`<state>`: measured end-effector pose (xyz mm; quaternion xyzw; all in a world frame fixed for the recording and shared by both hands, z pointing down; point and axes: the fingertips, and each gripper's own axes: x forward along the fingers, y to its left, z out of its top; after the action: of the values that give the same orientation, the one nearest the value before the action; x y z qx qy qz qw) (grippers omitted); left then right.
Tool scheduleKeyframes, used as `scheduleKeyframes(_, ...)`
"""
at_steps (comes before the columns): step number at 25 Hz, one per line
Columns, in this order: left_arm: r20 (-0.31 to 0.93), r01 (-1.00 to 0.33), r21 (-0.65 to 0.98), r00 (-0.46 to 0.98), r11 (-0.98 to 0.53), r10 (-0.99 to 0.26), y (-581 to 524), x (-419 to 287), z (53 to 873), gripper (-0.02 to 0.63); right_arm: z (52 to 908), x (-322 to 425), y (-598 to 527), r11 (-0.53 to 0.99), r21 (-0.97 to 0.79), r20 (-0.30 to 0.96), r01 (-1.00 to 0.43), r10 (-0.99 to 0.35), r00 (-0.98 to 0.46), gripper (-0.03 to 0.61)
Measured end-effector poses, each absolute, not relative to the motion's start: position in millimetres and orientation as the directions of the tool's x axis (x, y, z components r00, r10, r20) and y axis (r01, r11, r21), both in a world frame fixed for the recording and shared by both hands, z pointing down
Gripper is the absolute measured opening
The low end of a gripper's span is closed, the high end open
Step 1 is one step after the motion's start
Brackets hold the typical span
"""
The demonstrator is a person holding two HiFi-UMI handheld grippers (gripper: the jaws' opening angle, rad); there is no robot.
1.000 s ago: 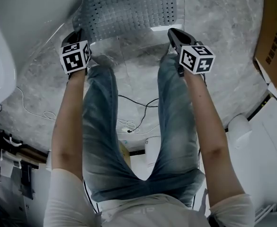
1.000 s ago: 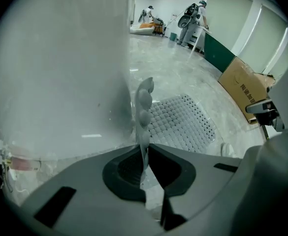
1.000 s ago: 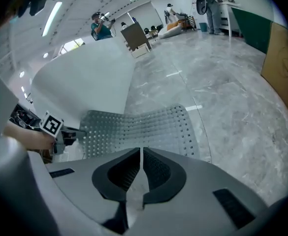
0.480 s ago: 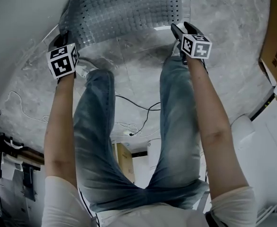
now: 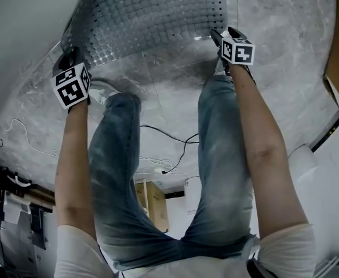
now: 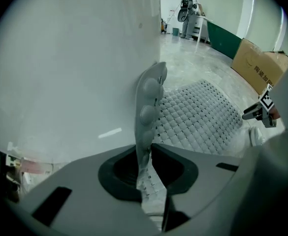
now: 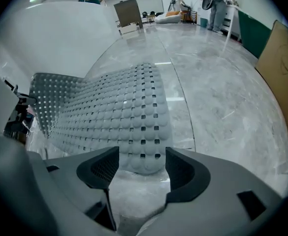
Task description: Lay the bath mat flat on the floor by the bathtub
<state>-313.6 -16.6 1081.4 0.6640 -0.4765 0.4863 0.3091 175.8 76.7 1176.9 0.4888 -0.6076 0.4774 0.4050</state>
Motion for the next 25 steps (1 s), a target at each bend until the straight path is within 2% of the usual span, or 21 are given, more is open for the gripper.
scheduleKeyframes(9,0.961,-0.936,-0.086,0.013,-0.343,-0.276,-14.1,-330.5,1102.2,0.067,1214.3,185.2,71.5,0.029,-0.153,0.969,-0.988,-0.189,-0.156,0.287)
scheduleKeyframes(10,0.962,-0.937,-0.087,0.01,-0.339,-0.274,-14.7,-331.7,1103.1,0.066,1214.8,190.0,72.5,0.013,-0.137,0.974,-0.991,-0.178,-0.137,0.239)
scheduleKeyframes(12,0.963,-0.937,-0.089,0.006,-0.337,-0.271,-15.8,-331.8,1104.1,0.061,1214.9,195.6,74.8,-0.019,-0.146,0.979,-0.989,-0.145,-0.142,0.023)
scheduleKeyframes(15,0.964,-0.933,-0.088,0.008,-0.349,-0.267,-12.5,-326.9,1104.3,0.055,1214.9,196.1,78.0,0.0,-0.168,0.978,-0.986,-0.127,-0.166,0.022)
scheduleKeyframes(17,0.963,-0.929,-0.091,0.009,-0.358,-0.269,-8.8,-322.9,1104.2,0.054,1212.2,205.9,78.0,0.007,-0.125,0.981,-0.992,-0.152,-0.124,0.025)
scheduleKeyframes(20,0.963,-0.933,-0.097,0.0,-0.348,-0.269,-5.9,-321.4,1106.3,0.051,1211.9,217.2,73.7,-0.053,-0.129,0.971,-0.99,-0.208,-0.115,0.295)
scheduleKeyframes(22,0.964,-0.939,-0.095,-0.004,-0.331,-0.265,-5.4,-321.7,1108.1,0.051,1214.3,213.8,71.8,-0.051,-0.161,0.964,-0.986,-0.224,-0.146,0.356)
scheduleKeyframes(25,0.965,-0.942,-0.091,-0.004,-0.322,-0.262,-7.0,-322.8,1109.4,0.051,1220.5,197.5,69.8,0.023,-0.163,0.961,-0.986,-0.222,-0.164,0.398)
